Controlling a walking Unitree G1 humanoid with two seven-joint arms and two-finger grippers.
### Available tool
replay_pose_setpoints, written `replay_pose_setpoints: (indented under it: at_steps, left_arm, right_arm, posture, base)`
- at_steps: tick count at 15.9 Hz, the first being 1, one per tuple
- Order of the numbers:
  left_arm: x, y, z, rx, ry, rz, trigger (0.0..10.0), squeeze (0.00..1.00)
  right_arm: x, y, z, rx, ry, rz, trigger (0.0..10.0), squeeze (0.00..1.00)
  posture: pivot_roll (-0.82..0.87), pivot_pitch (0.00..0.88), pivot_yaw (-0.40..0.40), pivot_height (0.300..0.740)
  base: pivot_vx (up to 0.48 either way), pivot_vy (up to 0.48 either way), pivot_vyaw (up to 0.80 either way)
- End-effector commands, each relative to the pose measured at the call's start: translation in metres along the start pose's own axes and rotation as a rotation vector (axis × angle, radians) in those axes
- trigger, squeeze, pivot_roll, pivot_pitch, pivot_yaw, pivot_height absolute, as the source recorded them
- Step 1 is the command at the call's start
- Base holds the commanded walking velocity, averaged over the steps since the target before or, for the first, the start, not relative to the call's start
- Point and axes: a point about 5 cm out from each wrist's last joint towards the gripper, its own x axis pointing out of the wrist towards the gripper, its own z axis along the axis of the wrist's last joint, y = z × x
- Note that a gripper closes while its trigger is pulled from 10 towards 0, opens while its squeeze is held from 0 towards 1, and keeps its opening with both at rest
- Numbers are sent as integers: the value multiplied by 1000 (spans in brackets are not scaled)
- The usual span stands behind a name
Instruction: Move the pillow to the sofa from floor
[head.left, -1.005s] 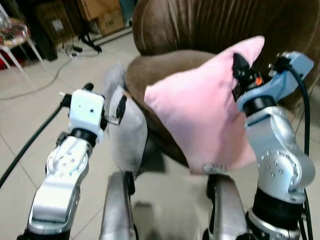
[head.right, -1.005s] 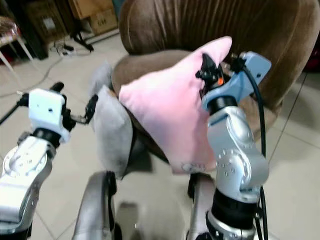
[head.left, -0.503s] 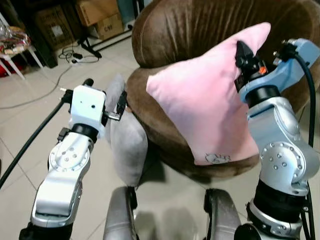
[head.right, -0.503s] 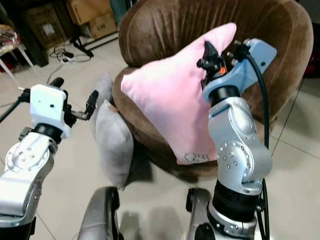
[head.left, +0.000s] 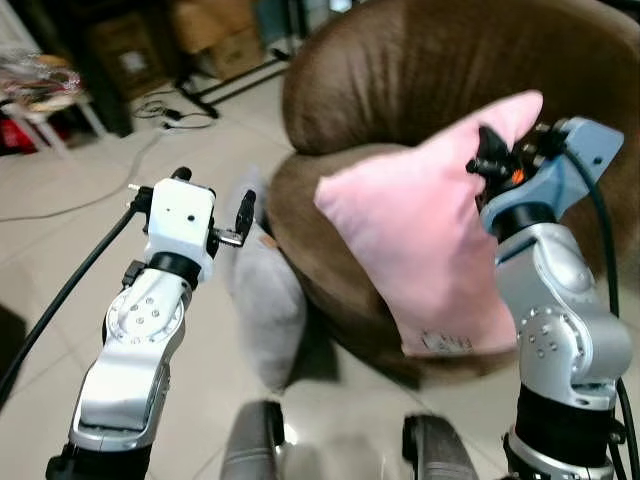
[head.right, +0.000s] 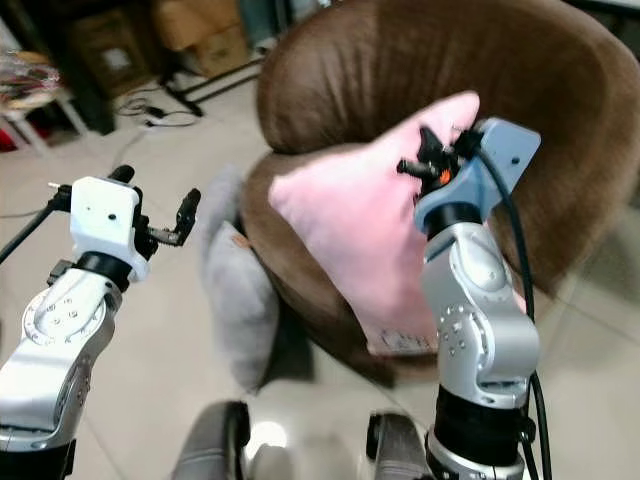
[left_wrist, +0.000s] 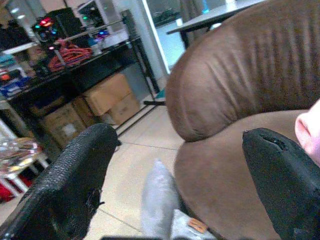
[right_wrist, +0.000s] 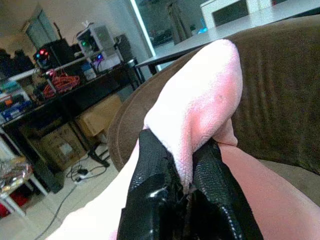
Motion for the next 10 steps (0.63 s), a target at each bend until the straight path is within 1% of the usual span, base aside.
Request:
replay_pose_setpoints:
  at_steps: [1,2,3,6,8,10]
  left_arm:
    - [-1,3,-1,19,4,12,10000,0]
    - [0,3,-1,21,2,10,10000,0]
    - [0,2,-1,22,0,9,10000,0]
    - [1,2,-1,23,-2,7,10000,0]
    - [1,2,-1,24,1,7,10000,0]
    - [0,2,-1,26,1,5,10000,0]
  right_arm:
    - [-1,8,8,14,-54,35,10000,0]
    - [-2,7,8,60,-55,30,10000,0]
    - [-2,6,8,78,-60,21,10000,0]
    - [-3,3,1,73,-37,9,10000,0]
    - [-5,0,-6,55,-2,-9,10000,0]
    - [-6,-1,-9,84,10,-8,10000,0]
  posture:
    - [-111,0,103,692]
    - [-114,0,104,702]
    - [-114,0,104,712]
    - [-115,0,105,737]
    - [-115,0,105,740]
    - [-113,0,106,740]
  base:
    - [0,0,0]
    - [0,0,0]
    - [0,0,0]
    - [0,0,0]
    - [0,0,0]
    - [0,0,0]
